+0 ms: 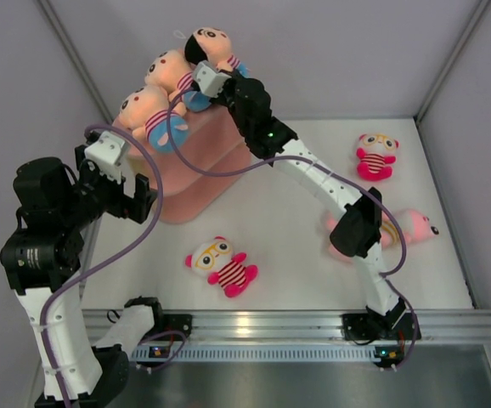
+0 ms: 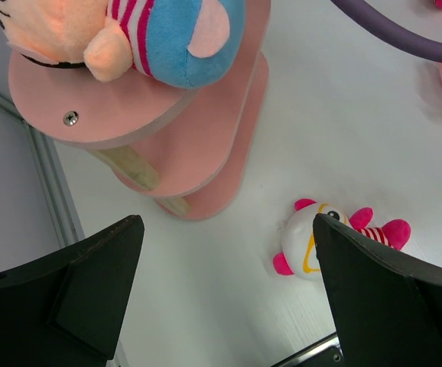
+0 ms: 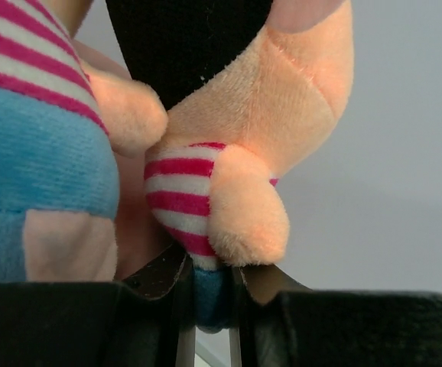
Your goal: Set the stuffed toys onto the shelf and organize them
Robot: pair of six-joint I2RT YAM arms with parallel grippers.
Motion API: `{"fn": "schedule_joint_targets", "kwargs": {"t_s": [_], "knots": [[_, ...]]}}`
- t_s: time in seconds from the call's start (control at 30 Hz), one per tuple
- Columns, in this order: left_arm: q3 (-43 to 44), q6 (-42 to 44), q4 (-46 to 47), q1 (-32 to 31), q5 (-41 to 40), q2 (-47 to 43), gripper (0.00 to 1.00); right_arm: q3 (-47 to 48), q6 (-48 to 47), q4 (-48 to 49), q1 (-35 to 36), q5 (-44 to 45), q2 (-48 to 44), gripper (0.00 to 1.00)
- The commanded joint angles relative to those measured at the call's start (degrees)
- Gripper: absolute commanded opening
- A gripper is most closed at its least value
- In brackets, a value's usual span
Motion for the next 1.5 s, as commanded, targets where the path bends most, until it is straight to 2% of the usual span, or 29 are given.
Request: {"fn": "schedule_joint_targets", "kwargs": {"t_s": [0.0, 0.33, 0.4, 0.5, 0.53, 0.63, 0.8, 0.9, 1.0, 1.03, 1.13, 1.27, 1.33, 1.47], "knots": [[-0.4, 0.1, 3.1, -0.3, -0.3, -0.5, 0.99, 1.8, 4.5, -2.2, 1.5, -4.8, -4.0, 0.15], [-0.5, 0.1, 3.0, -0.2, -0.1, -0.8, 0.99, 1.9, 5.3, -3.2, 1.1, -4.8, -3.7, 0.23], [-0.6, 0.0, 3.1, -0.3, 0.0, -0.8, 0.99, 1.9, 5.5, -3.7, 1.0, -4.7, -3.6, 0.27], [-0.5, 0.0, 3.1, -0.2, 0.1, -0.8, 0.99, 1.9, 6.1, -4.3, 0.9, -4.5, -3.7, 0.38], [-0.6, 0.1, 3.1, -0.3, 0.1, -0.9, 0.99, 1.9, 6.3, -4.4, 0.9, -4.8, -3.8, 0.44], [-0.6, 0.0, 3.1, -0.3, 0.0, -0.9, 0.98, 1.8, 7.1, -5.2, 0.8, -6.3, -4.1, 0.5], [-0.7, 0.0, 3.1, -0.2, 0.2, -0.9, 0.99, 1.7, 9.5, -5.2, -0.1, -7.7, -4.5, 0.51], [-0.8, 0.1, 3.1, -0.3, 0.3, -0.9, 0.98, 1.7, 11.7, -5.6, -1.2, -9.0, -4.2, 0.47], [-0.8, 0.1, 3.1, -0.3, 0.2, -0.9, 0.99, 1.2, 13.9, -5.7, -1.9, -9.4, -4.5, 0.35], [-0.8, 0.1, 3.1, -0.3, 0.2, -0.9, 0.99, 1.1, 14.3, -5.6, -2.1, -9.2, -4.7, 0.25], [-0.8, 0.3, 3.0, -0.2, 0.0, -0.9, 0.99, -0.4, 15.8, -3.8, -2.6, -8.3, -5.9, 0.16], [-0.4, 0.0, 3.1, -0.2, 0.3, -0.6, 0.99, -2.4, 16.8, -1.6, -3.4, -6.9, -8.3, 0.08], [0.1, -0.4, 3.1, -0.2, 0.8, -0.4, 0.99, -2.7, 16.2, -0.9, -3.5, -5.4, -9.5, 0.01], [2.3, -2.0, 4.2, -0.2, 1.6, 0.5, 0.99, -3.8, 14.3, 2.5, -3.4, -0.4, -12.1, 0.0]]}}
